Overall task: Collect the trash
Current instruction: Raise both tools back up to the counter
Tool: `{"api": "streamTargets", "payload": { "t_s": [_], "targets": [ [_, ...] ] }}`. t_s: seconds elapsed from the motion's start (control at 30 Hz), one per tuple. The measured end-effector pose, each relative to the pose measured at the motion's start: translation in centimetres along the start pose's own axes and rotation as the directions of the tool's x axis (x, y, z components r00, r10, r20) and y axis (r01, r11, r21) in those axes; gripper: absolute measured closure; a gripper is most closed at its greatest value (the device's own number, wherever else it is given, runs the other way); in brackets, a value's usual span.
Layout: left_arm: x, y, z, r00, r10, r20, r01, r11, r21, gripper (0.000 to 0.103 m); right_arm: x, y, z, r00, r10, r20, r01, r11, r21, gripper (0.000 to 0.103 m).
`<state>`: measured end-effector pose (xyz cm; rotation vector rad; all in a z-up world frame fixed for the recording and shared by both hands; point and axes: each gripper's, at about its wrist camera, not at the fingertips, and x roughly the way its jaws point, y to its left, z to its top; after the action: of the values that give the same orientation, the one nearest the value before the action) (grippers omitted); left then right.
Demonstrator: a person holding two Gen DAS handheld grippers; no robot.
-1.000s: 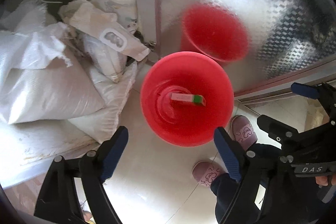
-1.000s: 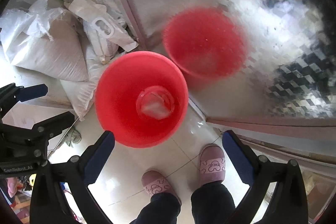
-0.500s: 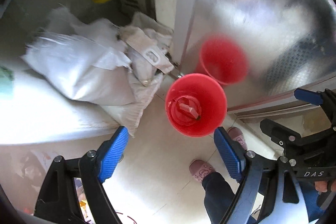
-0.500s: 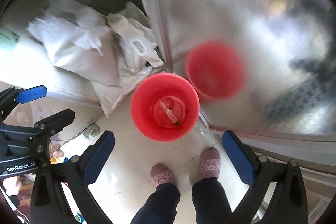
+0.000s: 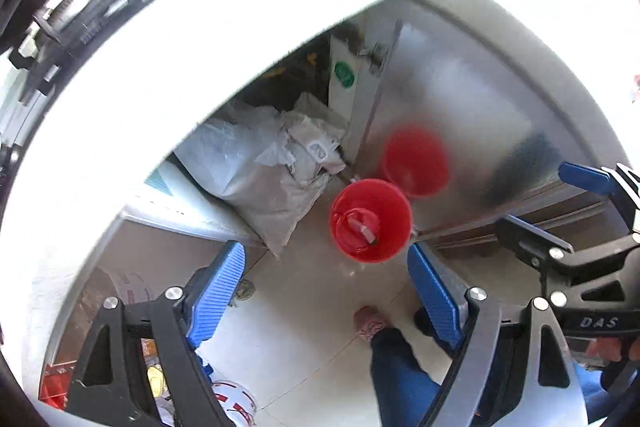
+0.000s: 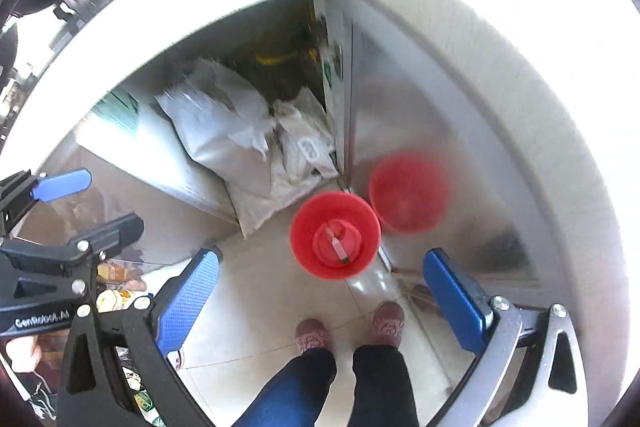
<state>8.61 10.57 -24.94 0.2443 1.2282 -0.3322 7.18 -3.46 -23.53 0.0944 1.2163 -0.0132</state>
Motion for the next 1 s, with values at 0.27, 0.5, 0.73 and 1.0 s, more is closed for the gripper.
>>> {"api": "streamTargets", "payload": {
  "t_s": [0.27, 0.5, 0.73, 1.0],
  "targets": [
    [-6.6, -0.7, 2.5, 0.996, -0.046, 0.082, 0.049, 0.998, -0.028, 0.021, -7.2, -0.3, 2.6, 0.996, -0.021, 0.088, 0.024, 0.999, -0.031, 0.001],
    [-10.0, -1.7, 5.8, 0.989, -0.062, 0.134, 0.065, 0.998, -0.016, 0.021, -10.1, -1.5, 5.1, 0.991, -0.048, 0.129, 0.052, 0.998, -0.028, 0.001],
    [-10.3, -3.1, 10.7, 0.985, -0.080, 0.154, 0.078, 0.997, 0.017, 0.021, -11.3, -3.9, 7.9, 0.985, -0.074, 0.155, 0.076, 0.997, -0.006, 0.001],
    [-7.4, -5.4, 17.4, 0.988, -0.105, 0.115, 0.101, 0.994, 0.041, 0.021, -10.7, -7.6, 12.2, 0.987, -0.087, 0.136, 0.085, 0.996, 0.018, 0.001]
  ]
}}
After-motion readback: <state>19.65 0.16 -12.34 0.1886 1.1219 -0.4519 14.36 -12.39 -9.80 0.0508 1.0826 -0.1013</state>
